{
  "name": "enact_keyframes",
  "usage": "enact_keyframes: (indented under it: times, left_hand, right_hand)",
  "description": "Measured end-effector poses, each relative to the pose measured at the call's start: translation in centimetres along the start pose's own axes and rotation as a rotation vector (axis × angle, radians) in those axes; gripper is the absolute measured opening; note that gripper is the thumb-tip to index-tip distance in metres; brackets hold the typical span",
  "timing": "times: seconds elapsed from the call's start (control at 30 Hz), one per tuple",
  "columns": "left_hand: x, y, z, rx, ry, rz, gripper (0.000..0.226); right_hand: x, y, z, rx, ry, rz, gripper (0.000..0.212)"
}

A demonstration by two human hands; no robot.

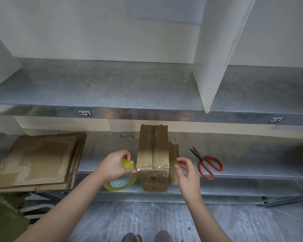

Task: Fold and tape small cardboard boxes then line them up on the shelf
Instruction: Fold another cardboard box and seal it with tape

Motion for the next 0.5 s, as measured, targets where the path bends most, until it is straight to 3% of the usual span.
enact_keyframes:
  times: [0.17,0.4,0.5]
  left_hand:
    - [0.5,0.0,-0.3,0.008,0.006,0.003,0.047]
    - [0.4,0.3,-0.1,0.018,0.020,0.018,0.047]
    - [-0.1,0.6,0.6,0.031,0.049,0.044,0.048]
  right_hand:
    - [2.2,1.2,1.3,-0.166,0.139,0.272,0.044]
    - [2.9,-0.5,1.7,-0.085,0.066,0.274,0.049]
    - [3.0,-1.4,1.5,0.023,-0.079,0.269,0.048]
Point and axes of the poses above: each hand's wrist, its own y-axis away from the middle knuckle, its own x-axis out of the palm, z = x × y, the point moved 3 cm from there along -y, towards the middle knuckle, and after that the axes turned 11 degrees about -x, right-handed, at the moved point
